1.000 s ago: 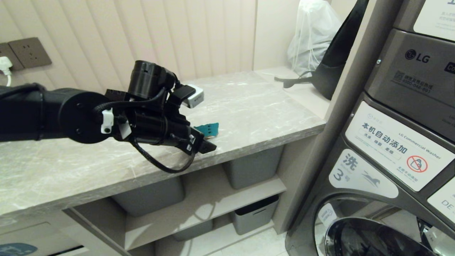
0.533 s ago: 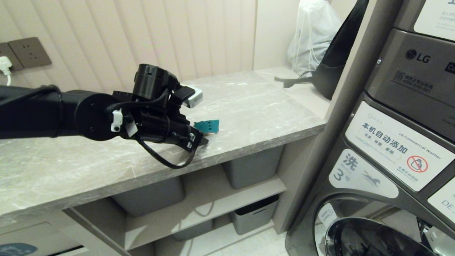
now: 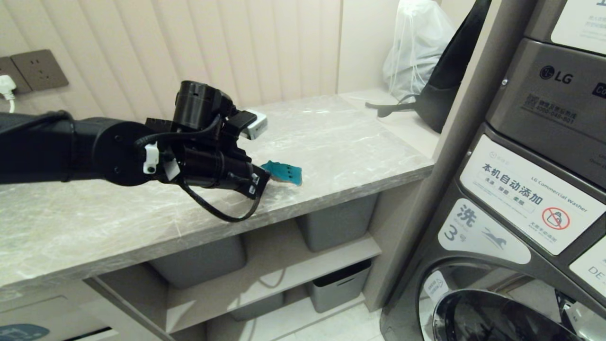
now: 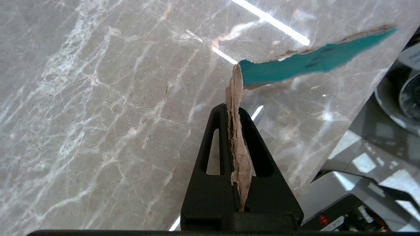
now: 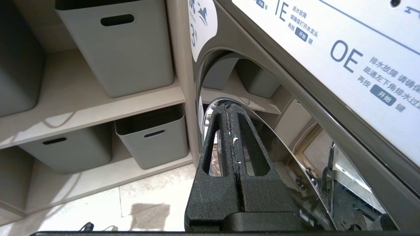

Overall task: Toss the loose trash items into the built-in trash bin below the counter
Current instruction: Pick up the garbage, then put the garbage in the trash can

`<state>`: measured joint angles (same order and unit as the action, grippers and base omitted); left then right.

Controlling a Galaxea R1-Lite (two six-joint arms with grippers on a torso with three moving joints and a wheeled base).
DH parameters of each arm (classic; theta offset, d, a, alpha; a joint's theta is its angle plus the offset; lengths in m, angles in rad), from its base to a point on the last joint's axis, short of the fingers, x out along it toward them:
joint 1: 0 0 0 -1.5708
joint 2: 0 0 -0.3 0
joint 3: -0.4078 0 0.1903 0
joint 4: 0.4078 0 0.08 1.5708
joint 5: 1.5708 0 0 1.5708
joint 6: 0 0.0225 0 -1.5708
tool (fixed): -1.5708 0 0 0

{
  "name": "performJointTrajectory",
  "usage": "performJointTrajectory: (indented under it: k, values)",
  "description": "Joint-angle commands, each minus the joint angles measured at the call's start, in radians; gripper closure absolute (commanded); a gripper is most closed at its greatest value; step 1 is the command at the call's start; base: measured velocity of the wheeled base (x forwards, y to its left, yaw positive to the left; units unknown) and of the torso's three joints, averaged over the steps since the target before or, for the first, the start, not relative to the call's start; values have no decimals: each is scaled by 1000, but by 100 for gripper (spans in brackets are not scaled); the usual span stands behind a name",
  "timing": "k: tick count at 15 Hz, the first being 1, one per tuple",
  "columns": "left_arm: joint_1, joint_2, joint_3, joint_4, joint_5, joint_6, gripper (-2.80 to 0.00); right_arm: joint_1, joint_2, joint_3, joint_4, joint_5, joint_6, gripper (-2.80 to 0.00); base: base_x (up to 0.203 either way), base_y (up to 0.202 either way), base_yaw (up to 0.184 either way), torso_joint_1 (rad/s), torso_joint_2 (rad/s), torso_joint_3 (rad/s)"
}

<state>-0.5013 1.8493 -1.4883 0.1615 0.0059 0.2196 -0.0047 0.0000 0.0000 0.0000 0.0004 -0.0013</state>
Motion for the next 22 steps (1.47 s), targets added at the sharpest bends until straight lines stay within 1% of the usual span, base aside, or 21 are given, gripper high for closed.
performJointTrajectory:
  k: [1, 3, 4, 6, 7, 8, 9, 11, 12, 15, 16, 18, 20, 22]
  values:
    - [-6, -47, 0, 3, 0, -17, 0, 0, 0, 0, 0, 0, 0, 0, 0, 0, 0, 0, 0, 0]
    - [-18, -152, 15, 10, 0, -60, 0, 0, 0, 0, 0, 0, 0, 0, 0, 0, 0, 0, 0, 0]
    - [-23, -227, 42, 10, 0, -79, 0, 0, 0, 0, 0, 0, 0, 0, 0, 0, 0, 0, 0, 0]
    - [-20, -385, 130, 7, -1, -104, 0, 0, 0, 0, 0, 1, 0, 0, 0, 0, 0, 0, 0, 0]
    - [-3, -474, 194, 6, -3, -113, 0, 0, 0, 0, 0, 0, 0, 0, 0, 0, 0, 0, 0, 0]
    - [24, -546, 249, 4, -4, -118, 0, 0, 0, 0, 0, 0, 0, 0, 0, 0, 0, 0, 0, 0]
    - [66, -615, 306, 3, -4, -121, 0, 0, 0, 0, 0, 1, 0, 0, 0, 0, 0, 0, 0, 0]
    - [192, -754, 451, -1, -7, -124, 0, 0, 0, 0, 0, 0, 0, 0, 0, 0, 0, 0, 0, 0]
    - [241, -823, 524, -11, -10, -125, 0, 0, 0, 0, 0, 1, 0, 0, 0, 0, 0, 0, 0, 0]
    - [343, -1037, 761, -81, -22, -124, 0, 0, 0, 0, 0, 0, 0, 0, 0, 0, 0, 0, 0, 0]
    - [375, -1114, 831, -102, -35, -122, 0, 0, 0, 0, 0, 0, 0, 0, 0, 0, 0, 0, 0, 0]
    - [445, -1287, 963, -123, -93, -119, 0, 0, 0, 0, 0, 0, 0, 0, 0, 0, 0, 0, 0, 0]
    - [484, -1431, 1104, -137, -131, -111, 0, 0, 0, 0, 0, 0, 0, 0, 0, 0, 0, 0, 0, 0]
    - [496, -1564, 1211, -143, -148, -102, 0, 0, 0, 0, 0, 1, 0, 0, 0, 0, 0, 0, 0, 0]
